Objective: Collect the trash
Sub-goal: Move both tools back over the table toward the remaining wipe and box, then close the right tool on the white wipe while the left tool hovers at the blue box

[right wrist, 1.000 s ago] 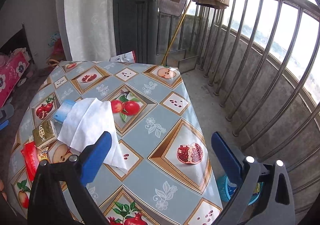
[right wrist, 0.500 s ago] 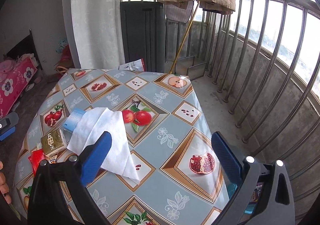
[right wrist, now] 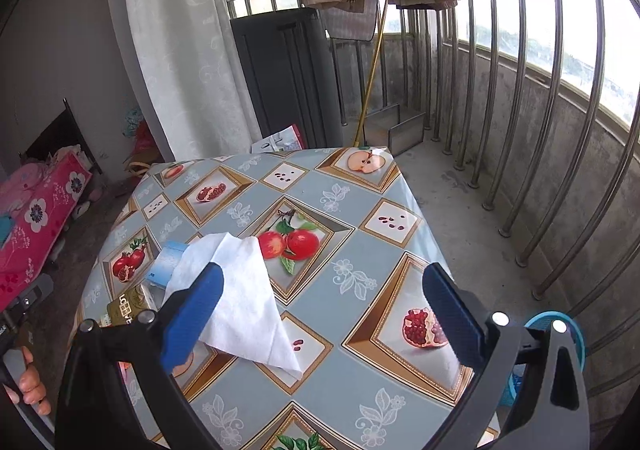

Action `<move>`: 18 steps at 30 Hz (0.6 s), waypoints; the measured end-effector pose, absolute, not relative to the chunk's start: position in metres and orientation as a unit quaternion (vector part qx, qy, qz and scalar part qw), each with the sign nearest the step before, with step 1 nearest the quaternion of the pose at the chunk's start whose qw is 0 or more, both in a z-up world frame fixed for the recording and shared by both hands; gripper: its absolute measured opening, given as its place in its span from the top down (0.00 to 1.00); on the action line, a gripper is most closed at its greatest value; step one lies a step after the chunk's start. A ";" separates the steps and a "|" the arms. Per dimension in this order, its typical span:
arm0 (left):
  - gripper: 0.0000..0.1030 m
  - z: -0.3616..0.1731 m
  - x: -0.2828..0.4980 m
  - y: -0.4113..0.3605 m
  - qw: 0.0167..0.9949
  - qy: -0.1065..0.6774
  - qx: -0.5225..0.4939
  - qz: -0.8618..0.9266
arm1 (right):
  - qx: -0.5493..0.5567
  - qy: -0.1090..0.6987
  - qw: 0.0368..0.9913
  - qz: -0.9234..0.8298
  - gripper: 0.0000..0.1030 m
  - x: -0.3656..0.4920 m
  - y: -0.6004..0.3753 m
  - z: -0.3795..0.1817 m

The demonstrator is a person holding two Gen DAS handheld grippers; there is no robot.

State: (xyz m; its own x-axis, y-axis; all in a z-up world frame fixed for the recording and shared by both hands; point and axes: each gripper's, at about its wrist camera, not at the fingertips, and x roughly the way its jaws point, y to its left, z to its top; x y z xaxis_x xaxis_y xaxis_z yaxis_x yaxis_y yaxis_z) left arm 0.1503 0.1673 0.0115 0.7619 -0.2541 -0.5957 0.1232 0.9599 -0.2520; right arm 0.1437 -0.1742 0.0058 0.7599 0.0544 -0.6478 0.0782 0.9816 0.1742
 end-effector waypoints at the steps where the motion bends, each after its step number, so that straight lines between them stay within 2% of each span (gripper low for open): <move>1: 0.08 0.010 0.153 0.171 0.932 0.334 -0.099 -0.097 | 0.106 0.351 0.930 0.001 0.05 0.147 -0.177 0.002; 5: 0.08 0.004 0.165 0.182 0.928 0.344 -0.107 -0.092 | 0.136 0.369 0.919 0.035 0.06 0.163 -0.178 -0.011; 10: 0.09 -0.005 0.186 0.184 0.919 0.354 -0.137 -0.109 | 0.163 0.399 0.897 0.095 0.13 0.196 -0.167 -0.030; 18: 0.40 -0.039 0.247 0.184 0.892 0.402 -0.165 -0.123 | 0.221 0.461 0.842 0.175 0.23 0.260 -0.140 -0.070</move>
